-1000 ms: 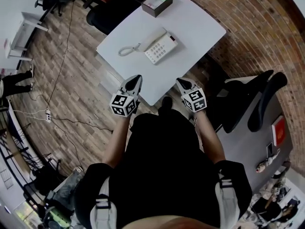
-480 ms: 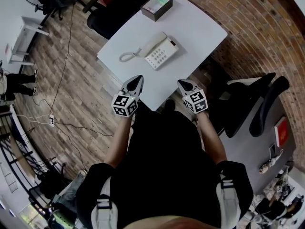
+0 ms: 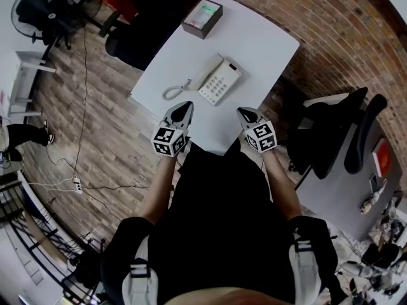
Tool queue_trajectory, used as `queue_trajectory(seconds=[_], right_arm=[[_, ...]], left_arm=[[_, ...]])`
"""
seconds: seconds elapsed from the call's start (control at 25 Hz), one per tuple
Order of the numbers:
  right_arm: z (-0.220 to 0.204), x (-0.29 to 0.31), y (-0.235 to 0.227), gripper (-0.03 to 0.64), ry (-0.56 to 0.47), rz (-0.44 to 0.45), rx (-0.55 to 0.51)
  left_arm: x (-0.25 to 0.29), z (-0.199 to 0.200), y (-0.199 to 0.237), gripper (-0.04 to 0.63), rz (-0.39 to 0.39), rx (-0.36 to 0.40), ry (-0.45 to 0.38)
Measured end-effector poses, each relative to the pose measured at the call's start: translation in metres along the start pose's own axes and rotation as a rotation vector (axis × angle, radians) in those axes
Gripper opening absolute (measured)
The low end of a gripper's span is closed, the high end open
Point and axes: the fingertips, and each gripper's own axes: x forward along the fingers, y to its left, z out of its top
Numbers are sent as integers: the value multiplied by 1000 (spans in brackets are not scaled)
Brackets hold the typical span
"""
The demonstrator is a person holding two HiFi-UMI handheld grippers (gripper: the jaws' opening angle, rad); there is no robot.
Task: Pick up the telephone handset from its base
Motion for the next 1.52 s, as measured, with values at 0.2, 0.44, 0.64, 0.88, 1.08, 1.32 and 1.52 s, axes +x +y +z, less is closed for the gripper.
queue_trajectory(seconds=[0.2,0.44,0.64,0.88,1.08,1.32,1.52], right_arm=[[17,21,20,-2,-2,-36,18],[13,28,23,-2,17,-120,70],[5,22,19,-2,31,-213,133],[1,15,18,-2,44,-286,191],[-10,7,18,-2,82,-331,227],[-10,4,16,-2,72,-368,250],[-19,0,14,-2,79,-395,259]], left_arm=[[13,5,25,21,-78,9,20],[45,8,43,21,-183,35,44],[72,5,49,21,-267,70,83],[102,-2,62,21,-295,82,106],[119,-10,72,23,-299,95,127],[134,-27,84,98,-288,121,173],[150,-44,87,138,-278,158,218]])
